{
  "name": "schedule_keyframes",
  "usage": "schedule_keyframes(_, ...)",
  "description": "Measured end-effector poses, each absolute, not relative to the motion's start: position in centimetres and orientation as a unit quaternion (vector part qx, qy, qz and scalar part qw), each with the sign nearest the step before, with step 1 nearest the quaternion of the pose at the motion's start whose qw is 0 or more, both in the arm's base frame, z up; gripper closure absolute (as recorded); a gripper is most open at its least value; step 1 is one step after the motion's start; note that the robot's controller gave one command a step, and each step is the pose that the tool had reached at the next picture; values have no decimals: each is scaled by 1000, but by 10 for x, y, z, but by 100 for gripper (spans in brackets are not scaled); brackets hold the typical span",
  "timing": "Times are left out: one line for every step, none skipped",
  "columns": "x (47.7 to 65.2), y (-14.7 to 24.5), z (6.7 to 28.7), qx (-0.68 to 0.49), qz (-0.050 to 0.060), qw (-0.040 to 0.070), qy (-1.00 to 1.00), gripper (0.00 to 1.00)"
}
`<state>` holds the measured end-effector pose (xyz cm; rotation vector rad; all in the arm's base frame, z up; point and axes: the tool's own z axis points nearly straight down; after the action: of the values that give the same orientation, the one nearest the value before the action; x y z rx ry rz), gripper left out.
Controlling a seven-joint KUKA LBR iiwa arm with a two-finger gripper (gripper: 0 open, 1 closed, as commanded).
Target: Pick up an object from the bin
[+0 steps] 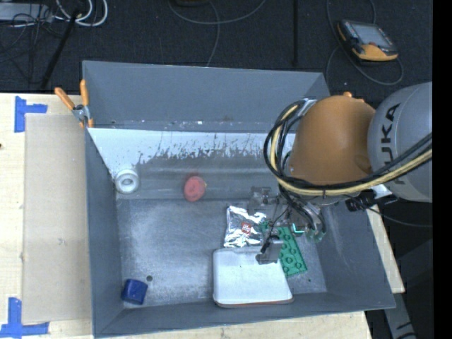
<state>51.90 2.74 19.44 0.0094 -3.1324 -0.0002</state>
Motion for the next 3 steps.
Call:
schedule_keyframes(566,12,69,92,-1,5,-996,0)
schedule_keyframes(572,12,75,90,0,-8,-996,100)
schedule_keyframes(548,9,179,103,0,-4,-995,100)
